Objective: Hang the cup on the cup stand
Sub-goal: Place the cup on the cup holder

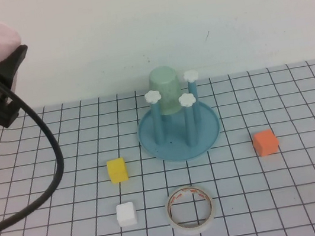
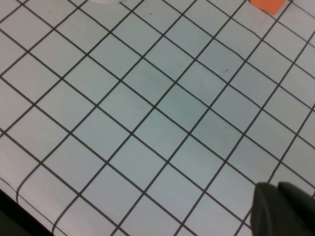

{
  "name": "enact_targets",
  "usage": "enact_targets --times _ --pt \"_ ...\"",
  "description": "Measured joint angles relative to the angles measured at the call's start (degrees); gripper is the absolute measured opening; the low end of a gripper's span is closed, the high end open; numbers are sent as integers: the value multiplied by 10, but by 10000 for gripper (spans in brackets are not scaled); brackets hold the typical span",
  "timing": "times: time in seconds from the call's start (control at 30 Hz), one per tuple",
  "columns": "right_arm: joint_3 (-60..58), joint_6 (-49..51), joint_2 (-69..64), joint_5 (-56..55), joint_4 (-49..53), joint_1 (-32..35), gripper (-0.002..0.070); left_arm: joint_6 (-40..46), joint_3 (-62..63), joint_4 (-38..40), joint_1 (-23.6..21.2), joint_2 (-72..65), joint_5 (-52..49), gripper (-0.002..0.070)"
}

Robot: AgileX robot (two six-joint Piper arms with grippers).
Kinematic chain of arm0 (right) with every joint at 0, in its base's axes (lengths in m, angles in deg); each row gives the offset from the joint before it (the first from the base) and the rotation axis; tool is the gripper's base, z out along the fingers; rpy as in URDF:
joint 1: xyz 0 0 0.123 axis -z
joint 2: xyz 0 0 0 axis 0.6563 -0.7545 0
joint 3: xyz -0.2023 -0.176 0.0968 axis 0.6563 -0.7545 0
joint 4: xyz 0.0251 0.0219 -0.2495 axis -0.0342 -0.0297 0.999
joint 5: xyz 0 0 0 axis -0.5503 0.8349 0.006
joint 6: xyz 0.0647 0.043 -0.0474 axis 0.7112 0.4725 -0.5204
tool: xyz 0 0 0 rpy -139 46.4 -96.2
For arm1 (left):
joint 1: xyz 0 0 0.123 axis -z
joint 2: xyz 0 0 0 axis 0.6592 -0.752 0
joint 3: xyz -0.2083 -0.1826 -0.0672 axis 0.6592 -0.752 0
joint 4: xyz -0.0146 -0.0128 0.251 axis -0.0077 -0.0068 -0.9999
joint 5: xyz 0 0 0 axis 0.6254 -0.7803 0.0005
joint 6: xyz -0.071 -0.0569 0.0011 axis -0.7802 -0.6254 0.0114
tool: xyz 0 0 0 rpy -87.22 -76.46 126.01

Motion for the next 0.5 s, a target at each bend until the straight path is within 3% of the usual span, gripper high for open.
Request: enact_targets --times 0.3,0.5 --pt "0 2 0 0 1 0 -1 64 0 0 0 0 4 551" --pt "0 2 0 0 2 0 -1 91 0 0 0 -1 60 551"
